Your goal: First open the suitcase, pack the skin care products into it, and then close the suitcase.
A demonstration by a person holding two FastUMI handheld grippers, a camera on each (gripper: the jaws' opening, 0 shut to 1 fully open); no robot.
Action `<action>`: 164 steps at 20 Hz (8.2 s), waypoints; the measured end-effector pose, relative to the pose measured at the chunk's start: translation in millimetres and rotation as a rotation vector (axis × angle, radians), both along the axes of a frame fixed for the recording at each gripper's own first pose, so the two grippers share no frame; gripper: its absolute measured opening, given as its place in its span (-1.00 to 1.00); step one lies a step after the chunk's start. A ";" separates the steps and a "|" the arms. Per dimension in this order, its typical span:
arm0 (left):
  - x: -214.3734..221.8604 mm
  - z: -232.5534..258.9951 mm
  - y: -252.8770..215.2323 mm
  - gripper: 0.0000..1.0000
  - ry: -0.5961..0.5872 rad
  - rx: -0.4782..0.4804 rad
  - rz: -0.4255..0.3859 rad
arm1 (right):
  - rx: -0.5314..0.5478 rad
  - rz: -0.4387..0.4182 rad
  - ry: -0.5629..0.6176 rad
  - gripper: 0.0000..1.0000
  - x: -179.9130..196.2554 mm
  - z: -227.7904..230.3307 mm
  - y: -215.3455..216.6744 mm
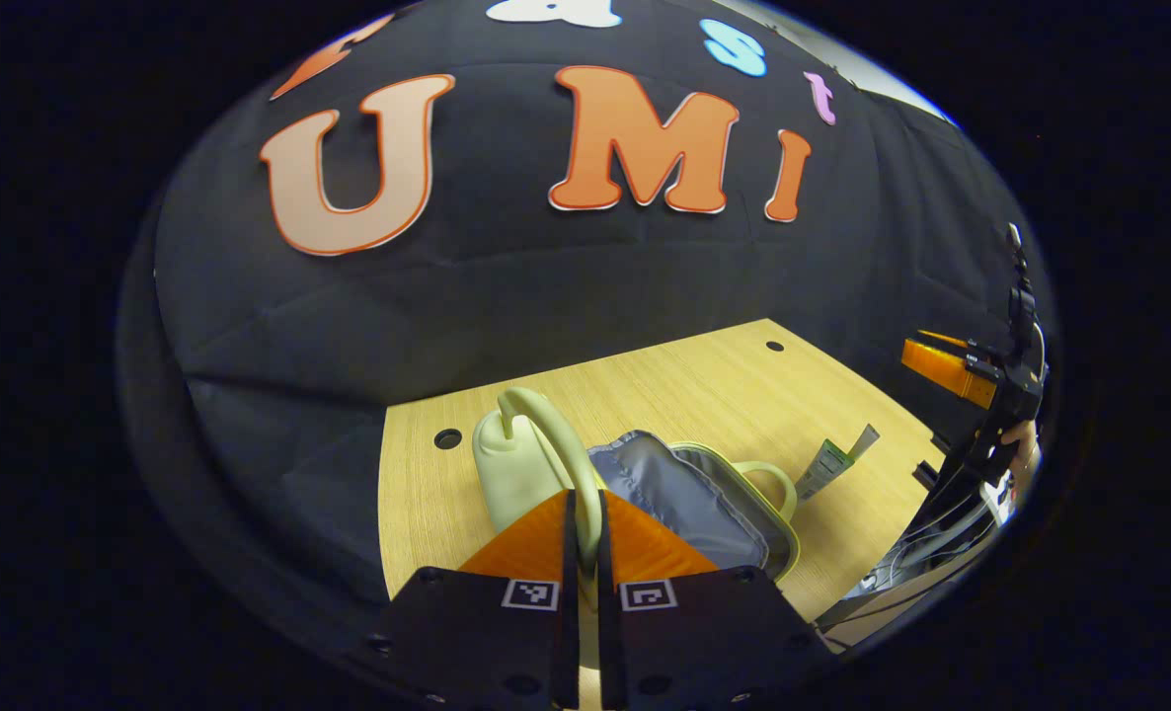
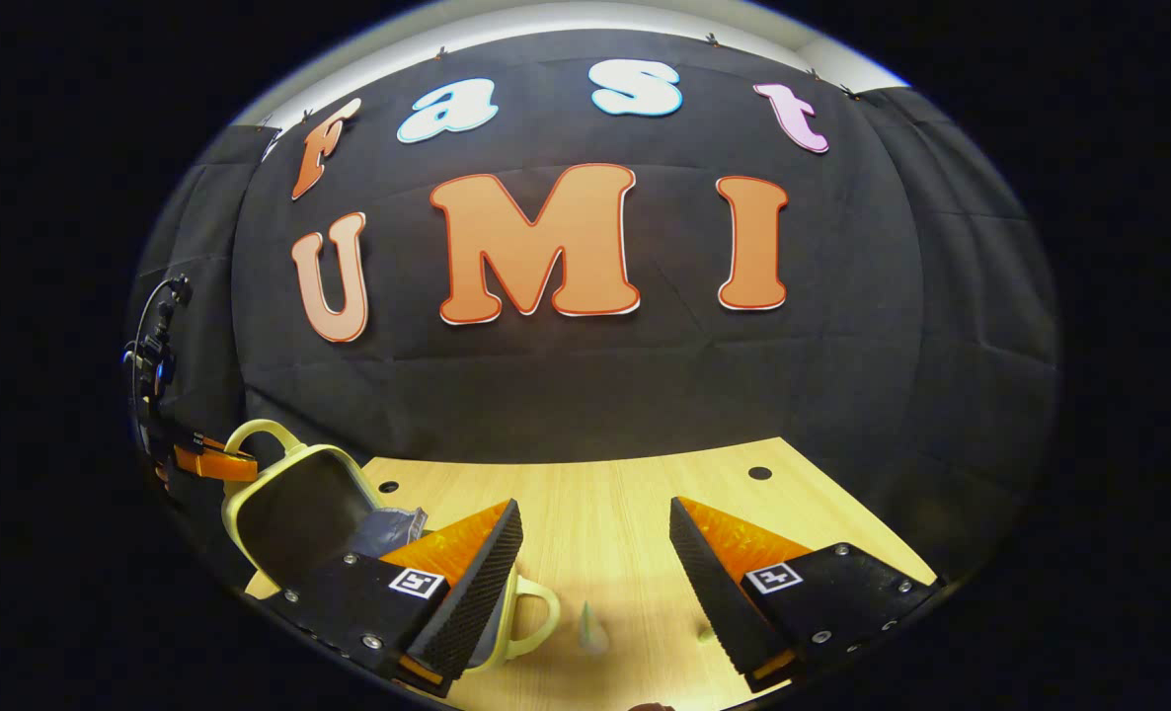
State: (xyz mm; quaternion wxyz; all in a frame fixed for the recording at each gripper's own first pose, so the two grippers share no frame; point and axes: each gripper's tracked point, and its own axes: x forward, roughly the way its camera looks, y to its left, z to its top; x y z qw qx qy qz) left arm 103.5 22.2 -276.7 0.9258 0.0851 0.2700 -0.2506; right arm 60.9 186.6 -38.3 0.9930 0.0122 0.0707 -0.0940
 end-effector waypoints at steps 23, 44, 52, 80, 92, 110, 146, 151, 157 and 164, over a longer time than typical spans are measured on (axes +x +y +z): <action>-11.4 -120.0 98.2 -0.84 0.377 -0.096 0.376 | -0.062 -0.014 0.066 0.91 14.7 -8.5 54.2; 19.1 26.6 49.3 0.99 -0.070 0.163 0.461 | -0.116 -0.058 0.032 0.92 -1.2 -1.8 -10.4; 21.7 167.5 -120.9 0.97 -0.372 -0.055 0.363 | -0.128 -0.052 -0.037 0.92 -12.2 27.0 -72.0; -32.5 269.2 -435.3 0.94 -0.544 -0.287 0.151 | -0.126 -0.047 -0.150 1.00 -73.9 71.2 -187.0; -45.5 267.1 -444.4 0.94 -0.536 -0.264 0.131 | -0.108 -0.052 -0.164 0.91 -76.0 73.6 -193.4; -69.8 246.6 -440.1 0.94 -0.553 -0.193 0.244 | -0.121 0.026 -0.179 0.91 -71.5 73.8 -199.9; -116.6 -125.7 -535.7 -0.33 -0.015 0.089 0.153 | -0.039 0.060 0.145 0.92 -66.8 -73.0 -232.6; -137.3 -85.3 -525.4 -0.34 0.001 0.098 0.134 | -0.007 0.180 0.274 0.92 -42.9 -146.1 -183.3; -153.4 -40.8 -486.7 -0.33 0.016 0.095 0.178 | 0.023 0.271 0.494 0.84 -29.4 -235.2 -145.9; -158.2 -42.6 -435.8 -0.34 0.046 0.111 0.261 | 0.024 0.283 0.590 0.16 -13.0 -273.5 -145.6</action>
